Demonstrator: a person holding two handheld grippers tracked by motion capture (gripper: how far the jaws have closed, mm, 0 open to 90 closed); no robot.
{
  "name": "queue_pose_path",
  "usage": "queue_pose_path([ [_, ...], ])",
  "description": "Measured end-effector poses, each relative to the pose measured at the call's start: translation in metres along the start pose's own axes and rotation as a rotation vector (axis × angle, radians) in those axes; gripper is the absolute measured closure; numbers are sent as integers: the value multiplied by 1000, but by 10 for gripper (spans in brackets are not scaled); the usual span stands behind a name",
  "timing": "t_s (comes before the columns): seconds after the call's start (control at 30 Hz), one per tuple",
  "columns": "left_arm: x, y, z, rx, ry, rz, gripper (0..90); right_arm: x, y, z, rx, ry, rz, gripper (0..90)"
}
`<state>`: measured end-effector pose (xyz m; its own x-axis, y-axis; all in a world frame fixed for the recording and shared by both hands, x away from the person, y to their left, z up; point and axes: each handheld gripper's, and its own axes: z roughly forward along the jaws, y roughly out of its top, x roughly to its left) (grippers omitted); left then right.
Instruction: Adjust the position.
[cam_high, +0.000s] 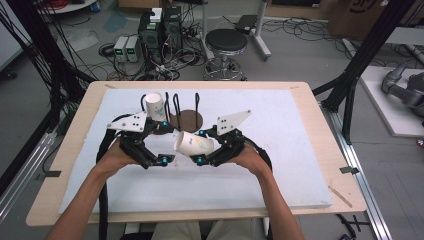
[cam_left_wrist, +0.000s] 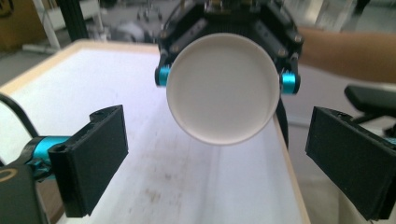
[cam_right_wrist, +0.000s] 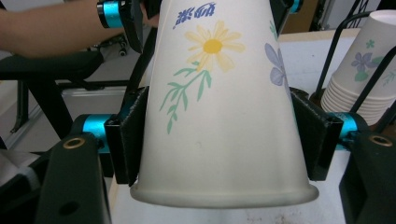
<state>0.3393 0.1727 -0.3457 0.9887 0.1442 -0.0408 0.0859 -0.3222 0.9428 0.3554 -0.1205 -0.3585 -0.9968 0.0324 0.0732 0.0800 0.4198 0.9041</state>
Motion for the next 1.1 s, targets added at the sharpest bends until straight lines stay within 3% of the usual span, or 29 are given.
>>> queue_pose_path([
  [0.4, 1, 14, -2, 282, 6, 15, 58, 3, 5, 2, 114, -22, -18, 302],
  [0.6, 2, 17, -2, 360, -9, 17, 58, 4, 7, 3, 175, -42, -23, 302],
  [0.7, 2, 16, -1, 401, -22, -5, 58, 4, 7, 3, 218, -53, -28, 302],
  [0.87, 4, 16, 0, 469, -8, -14, 58, 6, 13, 4, 281, -61, -39, 302],
  [0.97, 5, 17, 2, 539, 3, -4, 58, 6, 15, 5, 311, -73, -48, 302],
  [1.1, 5, 19, 5, 592, -7, 1, 96, 7, 19, 7, 365, -77, -61, 302],
])
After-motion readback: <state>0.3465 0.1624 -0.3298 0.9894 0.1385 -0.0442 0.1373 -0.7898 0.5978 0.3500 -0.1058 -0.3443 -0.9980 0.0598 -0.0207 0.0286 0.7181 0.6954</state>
